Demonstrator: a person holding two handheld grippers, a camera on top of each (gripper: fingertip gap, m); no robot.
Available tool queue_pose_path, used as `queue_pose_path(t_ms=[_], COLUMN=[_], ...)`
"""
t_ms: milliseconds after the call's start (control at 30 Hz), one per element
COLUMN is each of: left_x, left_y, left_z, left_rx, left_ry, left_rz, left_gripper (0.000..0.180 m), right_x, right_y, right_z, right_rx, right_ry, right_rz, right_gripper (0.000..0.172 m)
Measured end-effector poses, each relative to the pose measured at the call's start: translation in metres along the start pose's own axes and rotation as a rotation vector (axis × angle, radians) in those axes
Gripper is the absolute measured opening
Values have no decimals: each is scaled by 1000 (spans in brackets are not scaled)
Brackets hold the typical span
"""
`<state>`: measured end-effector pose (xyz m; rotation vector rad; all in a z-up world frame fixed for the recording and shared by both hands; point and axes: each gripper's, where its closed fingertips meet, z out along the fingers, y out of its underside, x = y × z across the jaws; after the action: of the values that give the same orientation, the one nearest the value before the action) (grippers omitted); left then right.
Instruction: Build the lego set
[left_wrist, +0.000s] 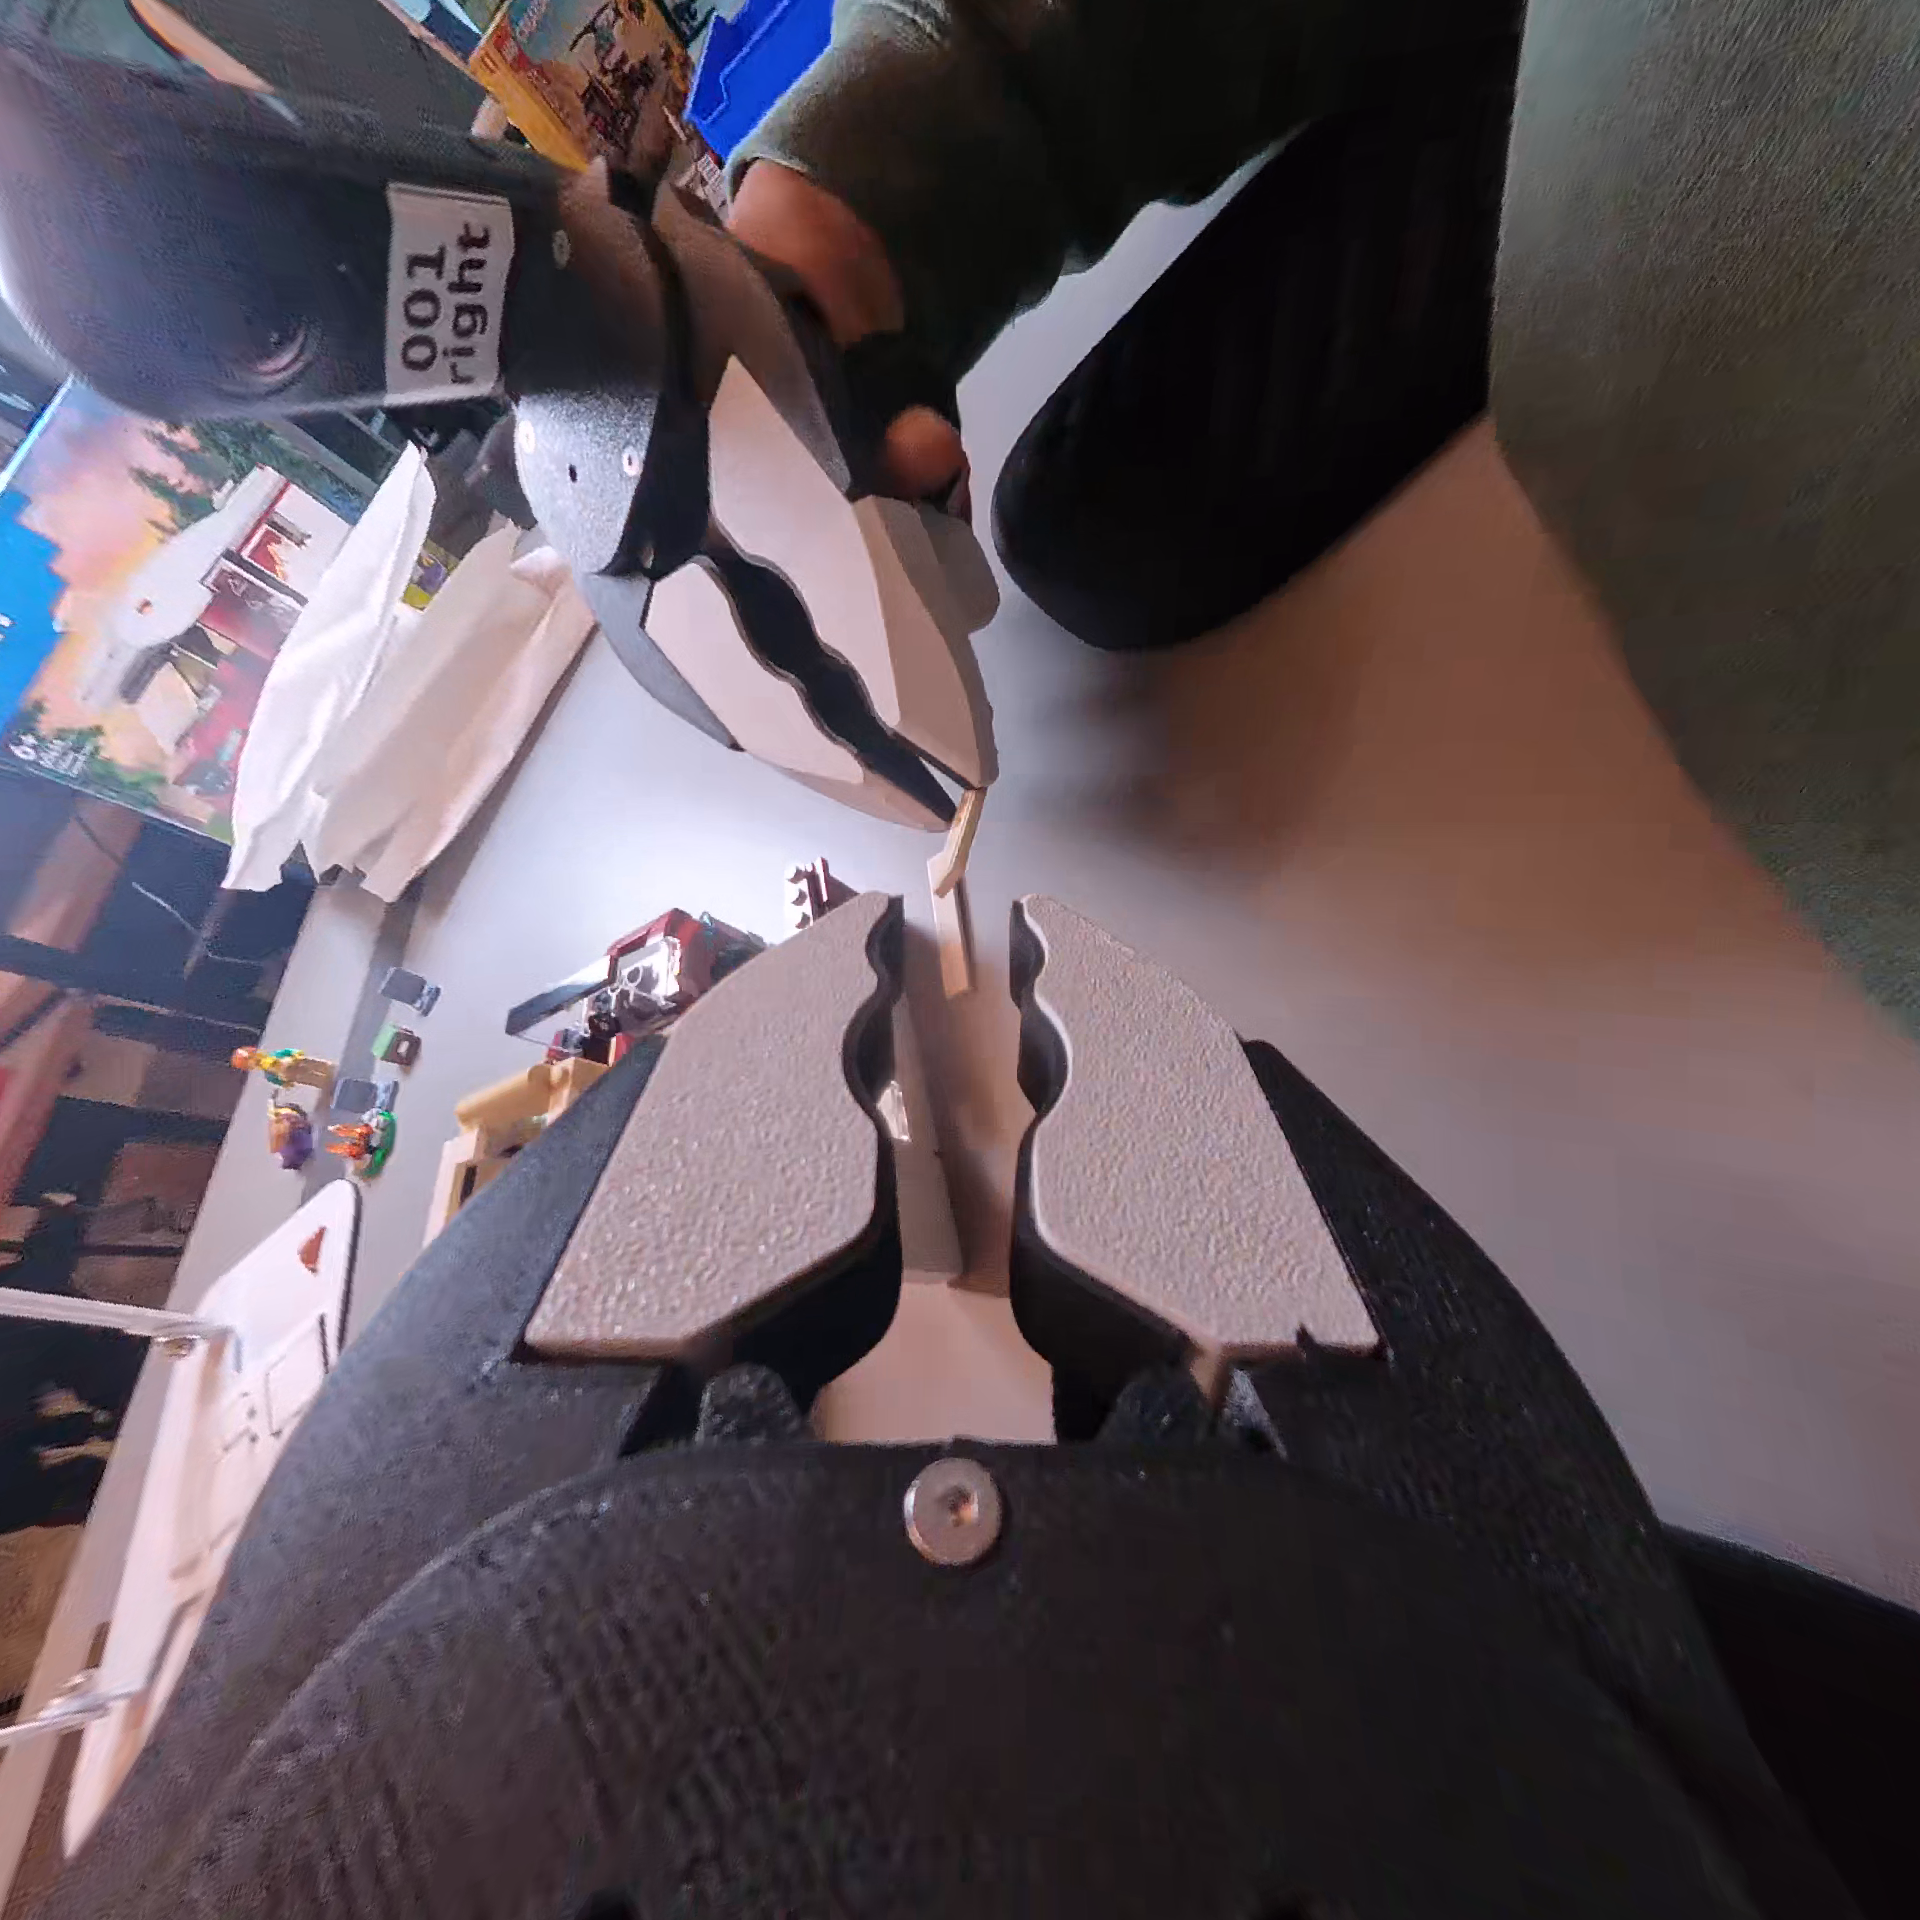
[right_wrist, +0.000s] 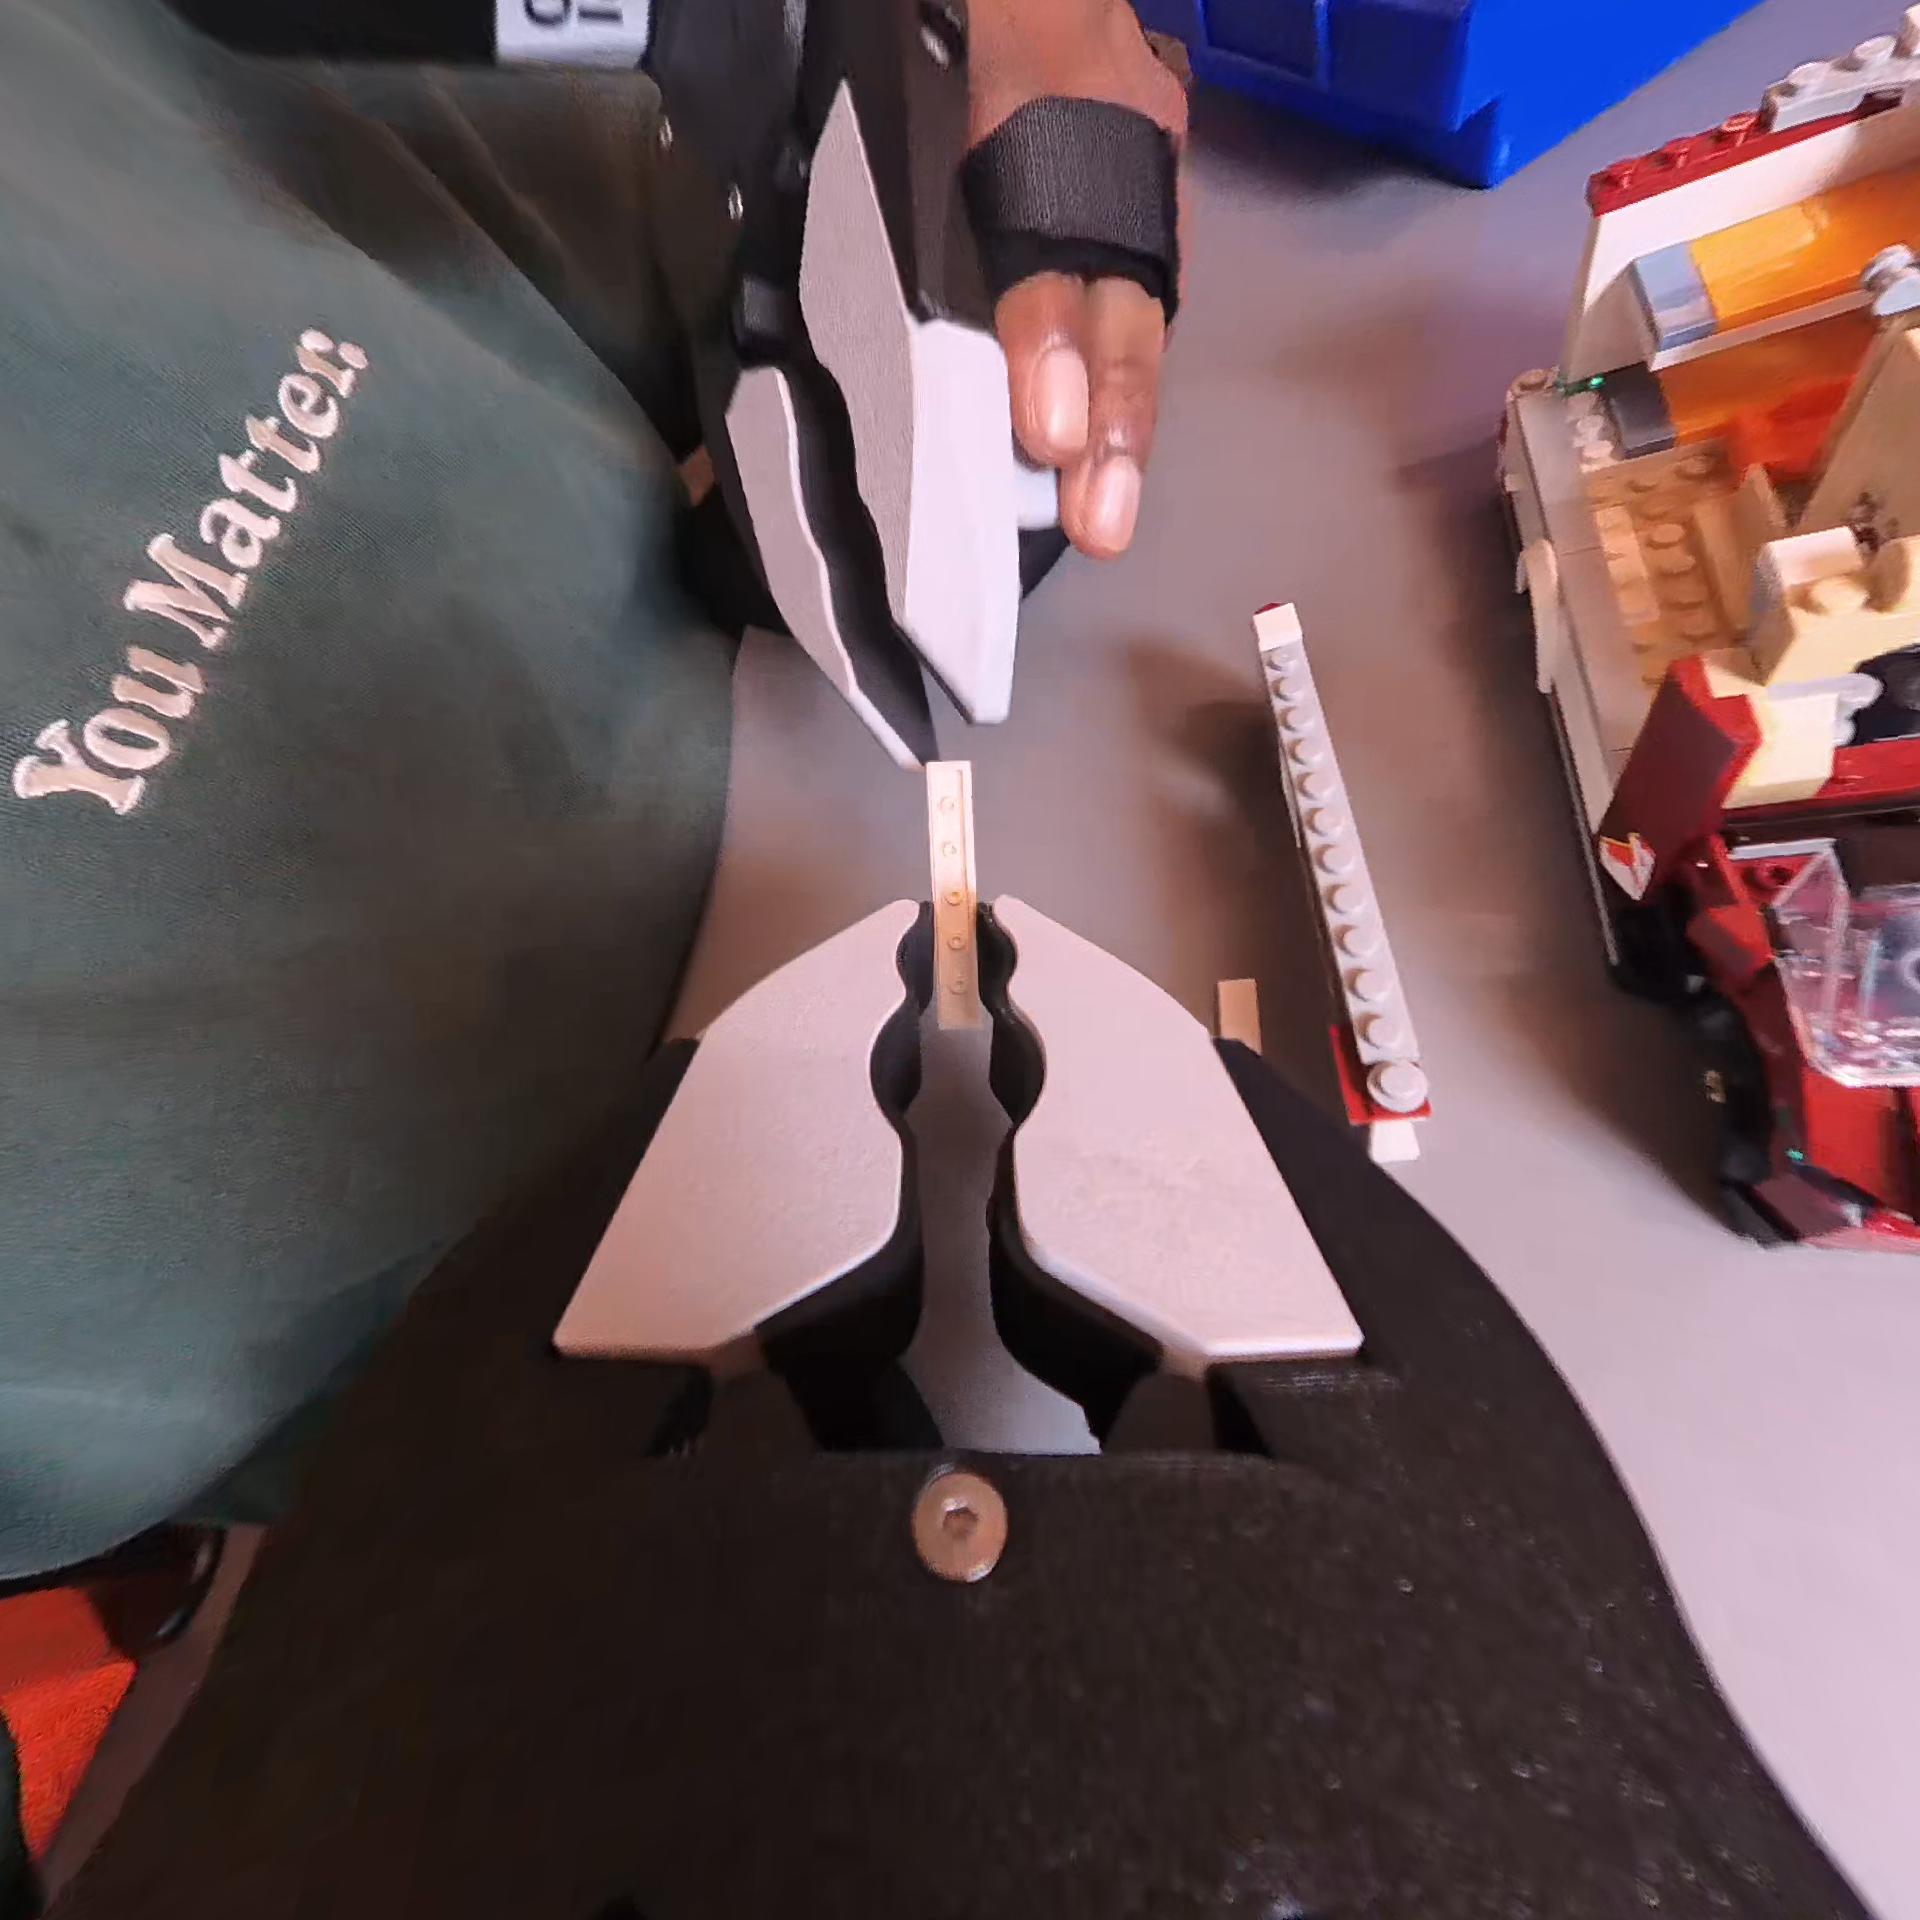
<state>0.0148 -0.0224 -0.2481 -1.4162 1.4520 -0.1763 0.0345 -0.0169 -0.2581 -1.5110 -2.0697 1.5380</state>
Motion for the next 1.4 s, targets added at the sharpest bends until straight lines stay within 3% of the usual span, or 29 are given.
queue_pose_path(t_ms=[233, 333, 467, 633, 800, 1167, 1400], left_x=[7, 6, -7, -24, -33, -39, -41], left_y=[-2, 0, 8, 0, 1, 4, 3], left_z=[4, 5, 3, -7, -11, -16, -20], left_rx=[7, 22, 62, 226, 312, 357, 381], left_ry=[10, 33, 99, 290, 367, 346, 310], left_rz=[28, -61, -445, -1005, -1271, -1347, -1307], left_gripper=[5, 3, 3, 3, 3, 3, 4], right_x=[-3, -1, 1, 15, 17, 23, 25], right_y=[-1, -3, -15, -26, -43, -48, -51], right_z=[8, 7, 2, -9, -15, -7, -6], right_rx=[19, 39, 75, -14, -21, -118, -67], right_ry=[-37, -10, 165, 532, 723, 776, 711], right_rz=[34, 32, -188, -559, -751, -766, -658], right_gripper=[7, 1, 23, 23, 11, 7, 7])
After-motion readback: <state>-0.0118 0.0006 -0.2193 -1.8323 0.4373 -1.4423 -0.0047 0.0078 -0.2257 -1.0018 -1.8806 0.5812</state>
